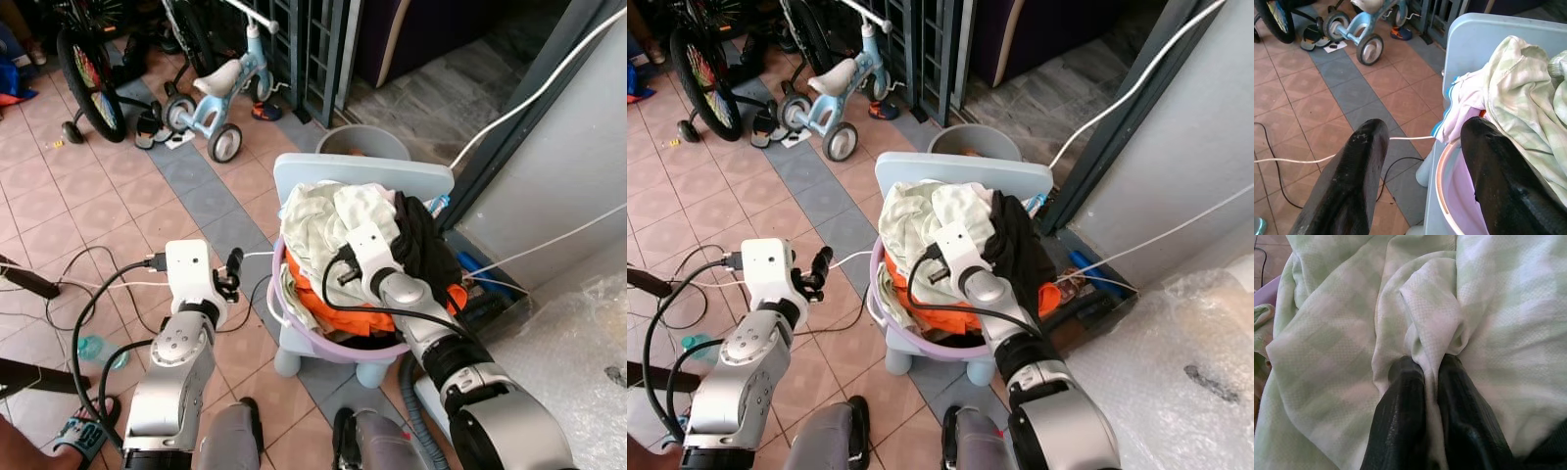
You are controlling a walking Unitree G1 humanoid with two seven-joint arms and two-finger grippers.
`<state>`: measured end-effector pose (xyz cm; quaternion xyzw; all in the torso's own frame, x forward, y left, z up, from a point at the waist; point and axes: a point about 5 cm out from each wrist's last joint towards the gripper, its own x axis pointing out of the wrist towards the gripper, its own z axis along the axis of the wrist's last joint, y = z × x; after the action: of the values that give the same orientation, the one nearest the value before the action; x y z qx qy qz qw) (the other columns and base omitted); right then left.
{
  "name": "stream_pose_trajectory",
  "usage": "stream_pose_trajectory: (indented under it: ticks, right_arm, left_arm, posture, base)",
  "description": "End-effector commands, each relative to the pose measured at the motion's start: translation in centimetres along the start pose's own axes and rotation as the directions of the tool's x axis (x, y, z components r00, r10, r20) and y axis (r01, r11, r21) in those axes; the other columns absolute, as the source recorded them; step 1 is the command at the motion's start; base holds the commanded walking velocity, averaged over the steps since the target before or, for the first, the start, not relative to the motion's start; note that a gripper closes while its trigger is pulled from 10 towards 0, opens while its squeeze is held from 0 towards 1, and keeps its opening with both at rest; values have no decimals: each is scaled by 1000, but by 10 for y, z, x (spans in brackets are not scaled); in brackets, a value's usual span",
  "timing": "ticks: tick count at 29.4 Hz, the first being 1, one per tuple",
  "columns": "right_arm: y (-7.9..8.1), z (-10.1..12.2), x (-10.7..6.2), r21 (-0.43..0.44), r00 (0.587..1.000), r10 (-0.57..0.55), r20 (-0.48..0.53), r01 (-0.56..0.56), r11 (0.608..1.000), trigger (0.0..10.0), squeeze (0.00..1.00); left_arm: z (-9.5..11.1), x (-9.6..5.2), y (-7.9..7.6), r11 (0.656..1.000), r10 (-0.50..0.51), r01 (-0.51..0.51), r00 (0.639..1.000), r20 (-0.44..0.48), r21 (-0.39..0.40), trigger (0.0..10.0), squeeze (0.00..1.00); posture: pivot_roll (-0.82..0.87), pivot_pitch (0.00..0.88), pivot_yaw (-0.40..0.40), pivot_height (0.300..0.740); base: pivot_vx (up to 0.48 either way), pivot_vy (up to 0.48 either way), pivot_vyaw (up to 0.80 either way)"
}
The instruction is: Clothes washing
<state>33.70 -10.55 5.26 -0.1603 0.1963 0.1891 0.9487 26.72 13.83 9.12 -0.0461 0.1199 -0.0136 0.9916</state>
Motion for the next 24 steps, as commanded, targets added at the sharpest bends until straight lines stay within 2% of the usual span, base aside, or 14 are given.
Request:
stream_pose_trajectory:
  ticks: [1,3,6,16,17,18,19,20,23,24]
  right_arm:
    - [-3,-13,-3,43,999,-21,-36,23,999,0,0]
    - [-6,-12,-4,76,999,-32,-25,34,997,0,0]
    - [-15,1,-6,176,993,-96,67,83,981,0,0]
    - [-29,26,-14,267,960,-163,227,100,959,0,0]
    - [-36,40,-20,320,924,-221,312,117,940,0,0]
    - [-39,44,-22,333,911,-240,336,124,935,0,0]
    - [-47,55,-29,339,874,-288,392,154,928,0,0]
    - [-47,55,-29,339,874,-288,392,154,928,0,0]
    - [-68,78,-53,353,760,-401,511,240,904,0,0]
    - [-76,83,-68,372,710,-442,548,267,889,0,0]
  left_arm:
    - [-3,2,-1,1000,-7,7,1000,-8,10,10000,0]
    - [-4,3,-1,1000,-8,8,1000,-10,10,10000,0]
    - [-3,8,-3,1000,-4,4,1000,-4,5,10000,0]
    - [-2,14,-9,1000,-15,15,1000,17,-13,10000,0]
    - [-1,15,-9,1000,-14,14,1000,20,-12,10000,0]
    - [-1,16,-10,1000,-13,13,1000,21,-11,10000,0]
    - [0,16,-10,1000,-13,13,1000,26,-6,10000,0]
    - [0,16,-10,1000,-13,13,1000,26,-6,10000,0]
    - [1,17,-10,1000,-15,15,999,38,-4,10000,0]
    - [1,17,-12,1000,-23,23,999,39,-5,10000,0]
  posture:
    - [9,89,10,740]
    - [3,79,11,740]
    - [-7,73,9,740]
    - [-25,50,5,740]
    - [-25,48,11,740]
    - [-25,48,11,740]
    - [-27,47,15,740]
    - [-27,47,15,740]
    - [-40,43,24,740]
    - [-45,42,29,740]
  base:
    - [0,0,0]
    - [0,0,0]
    - [0,0,0]
    - [0,0,0]
    - [0,0,0]
    - [0,0,0]
    - [0,0,0]
    - [0,0,0]
    - [0,0,0]
    - [0,0,0]
